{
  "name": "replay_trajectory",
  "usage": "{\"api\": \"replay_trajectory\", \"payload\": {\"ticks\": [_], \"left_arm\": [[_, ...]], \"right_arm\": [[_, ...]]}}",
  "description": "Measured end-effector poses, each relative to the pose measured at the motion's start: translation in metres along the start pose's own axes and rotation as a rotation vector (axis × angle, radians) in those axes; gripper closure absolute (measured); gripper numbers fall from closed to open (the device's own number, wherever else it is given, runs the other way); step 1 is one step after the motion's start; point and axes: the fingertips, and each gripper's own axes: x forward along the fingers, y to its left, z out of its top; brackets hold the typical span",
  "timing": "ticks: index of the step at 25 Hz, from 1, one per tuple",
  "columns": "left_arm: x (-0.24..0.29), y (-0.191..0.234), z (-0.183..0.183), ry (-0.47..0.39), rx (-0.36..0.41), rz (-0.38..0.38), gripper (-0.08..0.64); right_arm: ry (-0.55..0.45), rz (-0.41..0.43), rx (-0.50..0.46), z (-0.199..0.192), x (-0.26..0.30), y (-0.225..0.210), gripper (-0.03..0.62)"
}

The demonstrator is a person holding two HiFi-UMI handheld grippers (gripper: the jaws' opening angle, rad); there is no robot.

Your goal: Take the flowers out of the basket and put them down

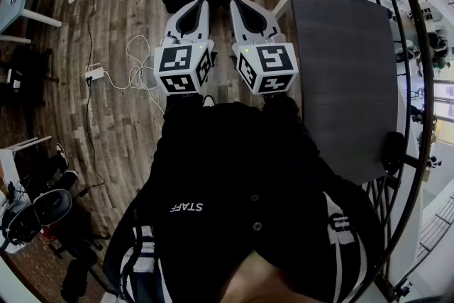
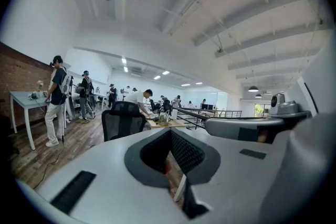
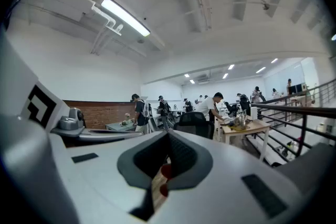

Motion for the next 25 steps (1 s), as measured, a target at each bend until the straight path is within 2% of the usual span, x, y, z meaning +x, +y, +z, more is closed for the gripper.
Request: {"api": "replay_trajectory", "payload": {"ticks": [13,25], "left_arm": [[0.007,0.035,0.001,-0.007,-0.006,-0.020,0.558],[-0.002,0.090,-0.022,0.040,-0.041,-0.009,0.558]], "right_arm": [[-0.042,-0.015,0.001,0.003,0.029,0.017,0.580],[0.012,-0.061,0.020,-0.024,0.055,0.037,0.580]]}}
